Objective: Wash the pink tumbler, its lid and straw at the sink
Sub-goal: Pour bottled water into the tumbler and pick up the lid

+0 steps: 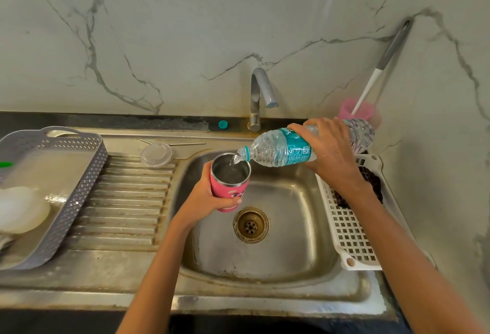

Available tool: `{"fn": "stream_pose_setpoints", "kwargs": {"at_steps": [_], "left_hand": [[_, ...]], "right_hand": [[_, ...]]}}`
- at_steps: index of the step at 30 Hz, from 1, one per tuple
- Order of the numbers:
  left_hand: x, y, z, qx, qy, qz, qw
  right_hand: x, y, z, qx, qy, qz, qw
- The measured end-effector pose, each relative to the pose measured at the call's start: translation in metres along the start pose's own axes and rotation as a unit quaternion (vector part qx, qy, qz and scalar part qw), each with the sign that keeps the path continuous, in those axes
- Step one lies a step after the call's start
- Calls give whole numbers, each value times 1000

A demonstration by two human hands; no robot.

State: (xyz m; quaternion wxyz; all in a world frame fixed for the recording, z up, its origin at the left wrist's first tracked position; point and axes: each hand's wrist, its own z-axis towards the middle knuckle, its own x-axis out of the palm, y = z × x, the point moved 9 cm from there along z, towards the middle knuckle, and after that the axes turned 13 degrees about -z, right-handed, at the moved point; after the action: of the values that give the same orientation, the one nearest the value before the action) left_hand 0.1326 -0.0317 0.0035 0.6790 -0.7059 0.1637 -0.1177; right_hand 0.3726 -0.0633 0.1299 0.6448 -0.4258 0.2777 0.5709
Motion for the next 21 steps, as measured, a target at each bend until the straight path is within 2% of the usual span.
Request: {"fn": "stream_pose_setpoints", "kwargs": {"at_steps": [11,21], "left_hand": [[4,4,-1,-1,2,-6,1000],[2,8,-3,-6,-8,-19,1000]], "right_hand": [[-4,-6,4,-14,-41,-9,999],[-2,-4,8,-25,-36,-15,999]]}}
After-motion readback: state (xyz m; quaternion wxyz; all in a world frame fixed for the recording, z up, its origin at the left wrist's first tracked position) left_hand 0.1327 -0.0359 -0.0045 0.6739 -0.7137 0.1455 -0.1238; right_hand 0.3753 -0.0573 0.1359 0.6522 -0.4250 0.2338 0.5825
